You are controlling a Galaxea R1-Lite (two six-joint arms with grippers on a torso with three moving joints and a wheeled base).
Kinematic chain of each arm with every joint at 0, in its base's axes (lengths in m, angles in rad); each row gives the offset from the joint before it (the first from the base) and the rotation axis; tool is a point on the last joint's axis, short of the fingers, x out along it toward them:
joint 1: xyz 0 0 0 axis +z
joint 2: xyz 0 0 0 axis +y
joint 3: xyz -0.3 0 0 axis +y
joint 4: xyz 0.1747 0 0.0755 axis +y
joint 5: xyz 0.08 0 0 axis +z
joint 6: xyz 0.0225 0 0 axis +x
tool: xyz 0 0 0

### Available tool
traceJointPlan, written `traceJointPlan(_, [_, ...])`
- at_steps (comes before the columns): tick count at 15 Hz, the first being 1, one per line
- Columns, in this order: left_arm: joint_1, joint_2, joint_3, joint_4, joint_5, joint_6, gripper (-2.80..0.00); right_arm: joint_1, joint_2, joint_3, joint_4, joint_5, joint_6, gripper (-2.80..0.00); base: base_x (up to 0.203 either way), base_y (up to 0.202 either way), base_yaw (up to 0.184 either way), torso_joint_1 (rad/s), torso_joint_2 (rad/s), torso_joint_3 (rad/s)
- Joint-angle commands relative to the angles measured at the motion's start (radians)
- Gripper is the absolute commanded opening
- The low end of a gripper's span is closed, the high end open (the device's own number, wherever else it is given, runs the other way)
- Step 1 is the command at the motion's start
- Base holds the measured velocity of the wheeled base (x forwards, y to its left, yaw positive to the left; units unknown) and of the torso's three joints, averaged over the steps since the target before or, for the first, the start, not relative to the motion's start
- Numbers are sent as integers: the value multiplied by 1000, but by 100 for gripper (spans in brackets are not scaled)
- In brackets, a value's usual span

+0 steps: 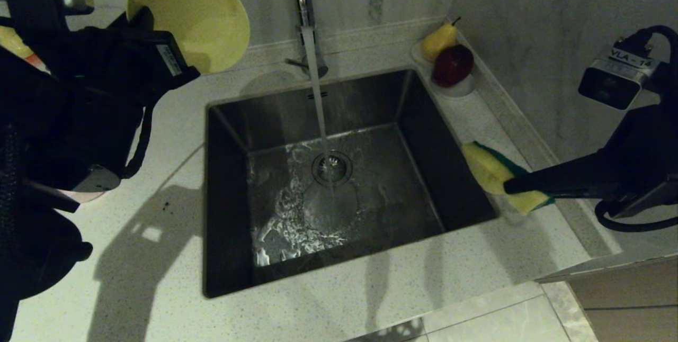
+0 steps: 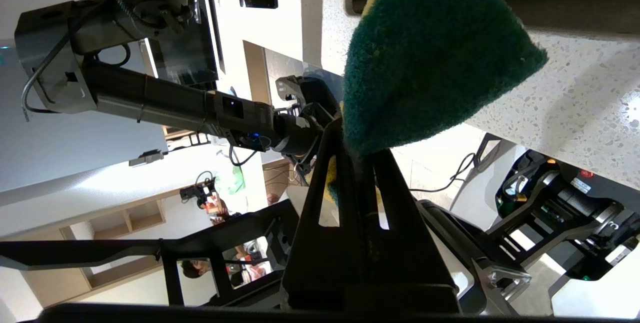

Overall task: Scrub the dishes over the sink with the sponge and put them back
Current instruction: Place the bowl on the table

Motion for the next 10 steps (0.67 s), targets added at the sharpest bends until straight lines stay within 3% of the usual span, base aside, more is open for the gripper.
traceJointPlan(1, [1, -26, -2, 263, 72, -52, -280, -1, -9, 1, 3, 5, 2, -280, 0, 0, 0, 0, 0, 0])
traceJointPlan(3, [3, -76, -13, 578, 86, -125, -280, -1, -6, 1, 4, 3, 4, -280, 0, 0, 0, 0, 0, 0])
traceJointPlan(6, [13, -141, -120, 1135, 28, -327, -280, -10, -8, 15, 5, -4, 5, -280, 0, 0, 0, 0, 0, 0])
traceJointPlan(8, [63, -175, -274, 1498, -140, -488, -280, -54, -7, 18, 31, -1, -1, -280, 0, 0, 0, 0, 0, 0])
traceJointPlan(10, [181, -197, -443, 1800, -398, -656, -280, -78, -8, 22, 45, 0, -7, -280, 0, 0, 0, 0, 0, 0])
